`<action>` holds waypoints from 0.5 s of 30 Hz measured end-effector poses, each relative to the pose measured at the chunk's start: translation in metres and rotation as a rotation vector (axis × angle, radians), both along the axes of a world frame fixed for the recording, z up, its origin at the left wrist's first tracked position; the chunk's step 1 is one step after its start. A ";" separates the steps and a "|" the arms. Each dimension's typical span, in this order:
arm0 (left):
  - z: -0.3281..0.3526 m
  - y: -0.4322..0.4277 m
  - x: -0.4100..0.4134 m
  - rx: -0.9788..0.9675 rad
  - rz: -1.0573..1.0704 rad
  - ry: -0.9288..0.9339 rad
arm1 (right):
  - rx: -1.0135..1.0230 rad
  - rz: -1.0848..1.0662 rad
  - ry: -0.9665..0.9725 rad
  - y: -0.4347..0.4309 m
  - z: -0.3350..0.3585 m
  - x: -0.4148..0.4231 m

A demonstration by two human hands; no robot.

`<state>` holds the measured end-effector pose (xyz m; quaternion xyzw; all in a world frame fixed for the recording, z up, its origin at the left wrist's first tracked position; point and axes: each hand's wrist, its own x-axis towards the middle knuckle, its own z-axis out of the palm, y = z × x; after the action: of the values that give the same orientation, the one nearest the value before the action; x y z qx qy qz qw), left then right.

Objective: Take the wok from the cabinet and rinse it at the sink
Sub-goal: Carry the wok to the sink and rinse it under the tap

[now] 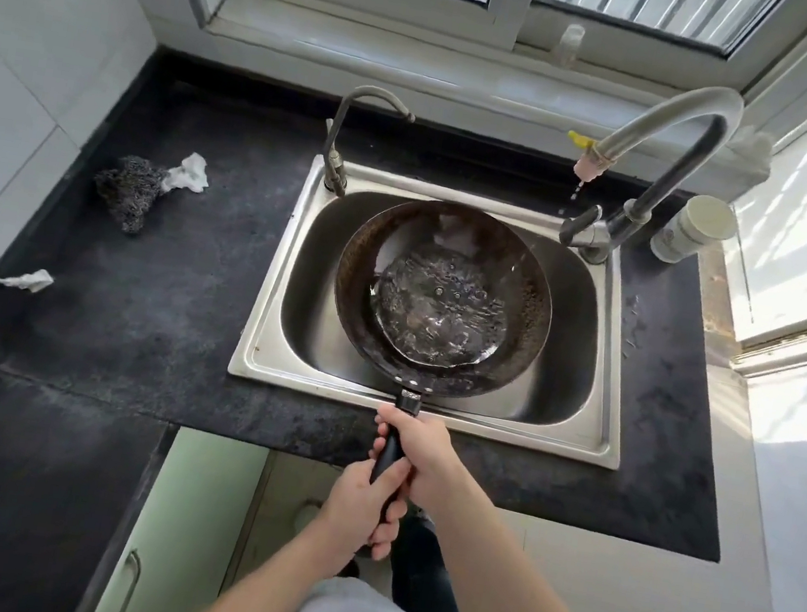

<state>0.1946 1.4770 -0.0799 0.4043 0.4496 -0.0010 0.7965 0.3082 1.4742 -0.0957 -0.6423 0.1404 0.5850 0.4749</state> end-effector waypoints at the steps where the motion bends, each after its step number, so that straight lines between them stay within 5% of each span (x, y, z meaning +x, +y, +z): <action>1: 0.000 -0.001 0.001 0.006 0.007 0.016 | 0.002 -0.005 -0.013 0.000 -0.001 -0.001; 15: 0.027 -0.011 -0.007 0.052 0.067 -0.004 | 0.137 0.025 -0.010 -0.006 0.019 -0.009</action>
<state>0.1879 1.4663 -0.0527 0.4094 0.4612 0.0380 0.7863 0.2988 1.4680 -0.0765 -0.6131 0.0896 0.5958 0.5111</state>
